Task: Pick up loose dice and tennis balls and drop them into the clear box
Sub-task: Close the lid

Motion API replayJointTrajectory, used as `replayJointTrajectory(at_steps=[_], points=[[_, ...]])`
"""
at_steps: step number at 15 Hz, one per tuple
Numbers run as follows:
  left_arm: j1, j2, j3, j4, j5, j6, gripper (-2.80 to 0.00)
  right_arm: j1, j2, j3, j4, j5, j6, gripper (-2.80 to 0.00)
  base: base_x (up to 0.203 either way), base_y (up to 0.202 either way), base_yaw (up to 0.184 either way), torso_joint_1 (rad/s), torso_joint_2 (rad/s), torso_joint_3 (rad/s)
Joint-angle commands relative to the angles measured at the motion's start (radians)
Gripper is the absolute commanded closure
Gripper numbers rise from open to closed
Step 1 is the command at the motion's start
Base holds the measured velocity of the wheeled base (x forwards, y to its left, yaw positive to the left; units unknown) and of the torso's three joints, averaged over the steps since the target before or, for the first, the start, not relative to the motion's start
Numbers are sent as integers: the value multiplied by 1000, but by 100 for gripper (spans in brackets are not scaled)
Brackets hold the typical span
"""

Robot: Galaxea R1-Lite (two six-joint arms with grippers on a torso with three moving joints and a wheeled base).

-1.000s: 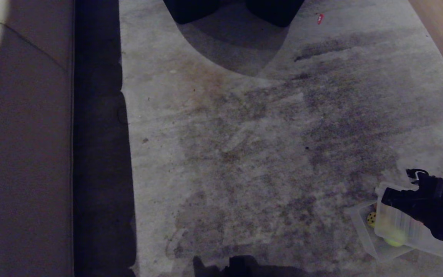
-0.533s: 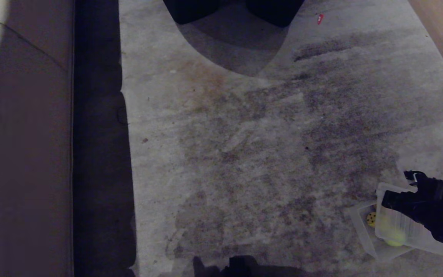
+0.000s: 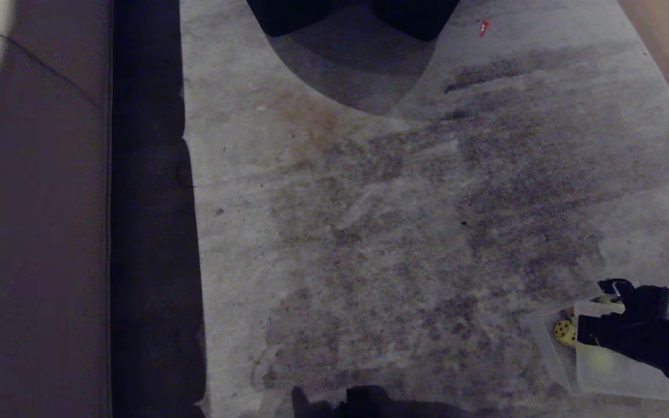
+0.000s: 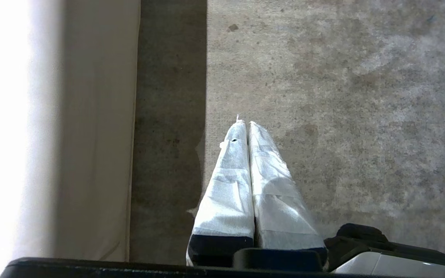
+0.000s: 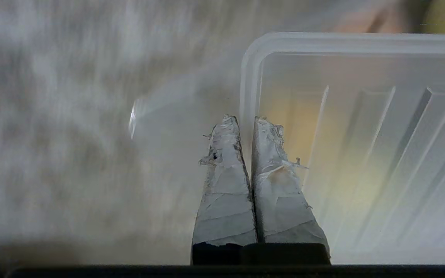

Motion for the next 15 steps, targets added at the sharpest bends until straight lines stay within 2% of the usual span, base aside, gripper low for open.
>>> replayJointTrajectory(at_steps=[1, 3, 7, 11, 15], points=[[0, 0, 0, -1, 0, -1, 0, -1, -19, 39, 12, 6, -10, 0, 0, 0, 0, 0, 0, 0], [0, 0, 0, -1, 0, -1, 0, -1, -29, 63, 17, 62, -22, 0, 0, 0, 0, 0, 0, 0], [0, 1, 0, -1, 0, -1, 0, -11, -27, 108, 20, 82, -258, 0, 0, 0, 0, 0, 0, 0], [0, 1, 0, -1, 0, -1, 0, -14, -21, 97, 20, 80, -395, 0, 0, 0, 0, 0, 0, 0], [0, 0, 0, -1, 1, -1, 0, 3, -3, 100, 51, 81, -484, 0, 0, 0, 0, 0, 0, 0]])
